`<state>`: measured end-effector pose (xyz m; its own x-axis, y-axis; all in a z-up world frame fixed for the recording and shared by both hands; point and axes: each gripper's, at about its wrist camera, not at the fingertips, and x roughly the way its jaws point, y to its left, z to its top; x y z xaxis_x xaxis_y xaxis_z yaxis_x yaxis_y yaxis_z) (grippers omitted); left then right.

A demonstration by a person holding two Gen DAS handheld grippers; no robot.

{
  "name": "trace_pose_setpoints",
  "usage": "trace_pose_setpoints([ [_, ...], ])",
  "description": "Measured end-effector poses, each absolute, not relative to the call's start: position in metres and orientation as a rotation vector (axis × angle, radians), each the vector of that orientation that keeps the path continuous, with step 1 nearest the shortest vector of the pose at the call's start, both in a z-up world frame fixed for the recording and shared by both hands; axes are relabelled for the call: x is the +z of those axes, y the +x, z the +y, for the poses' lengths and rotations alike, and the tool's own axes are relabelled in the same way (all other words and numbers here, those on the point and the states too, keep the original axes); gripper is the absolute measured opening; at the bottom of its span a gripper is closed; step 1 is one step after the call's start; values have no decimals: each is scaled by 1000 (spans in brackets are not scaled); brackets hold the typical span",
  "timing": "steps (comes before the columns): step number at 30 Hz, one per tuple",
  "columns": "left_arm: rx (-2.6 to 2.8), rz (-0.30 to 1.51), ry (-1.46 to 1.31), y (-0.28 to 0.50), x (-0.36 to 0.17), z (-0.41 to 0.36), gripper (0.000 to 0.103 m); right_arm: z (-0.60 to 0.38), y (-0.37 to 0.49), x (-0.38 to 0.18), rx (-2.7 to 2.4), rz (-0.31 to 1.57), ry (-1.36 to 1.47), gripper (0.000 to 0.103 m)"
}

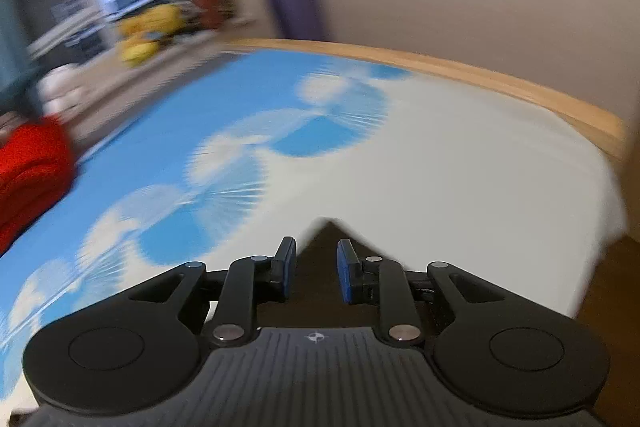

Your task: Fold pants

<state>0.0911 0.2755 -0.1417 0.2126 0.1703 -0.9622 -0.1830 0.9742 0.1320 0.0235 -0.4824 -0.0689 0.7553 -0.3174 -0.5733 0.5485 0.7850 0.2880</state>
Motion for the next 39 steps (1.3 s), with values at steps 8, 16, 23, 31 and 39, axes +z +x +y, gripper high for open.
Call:
trace_pose_setpoints([
  [8,223,1118,-39,83,-96,272,44,-403,84,-62,-195,569,393,24],
  [16,81,1156,-62,96,-106,261,44,-298,124,-57,65,588,326,8],
  [23,148,1299,17,104,-131,265,43,-203,156,-59,346,666,236,10],
  [31,135,1305,13,106,-133,268,44,-116,181,-74,557,775,83,34],
  [39,136,1312,20,110,-136,266,46,-63,210,-117,697,933,26,42],
])
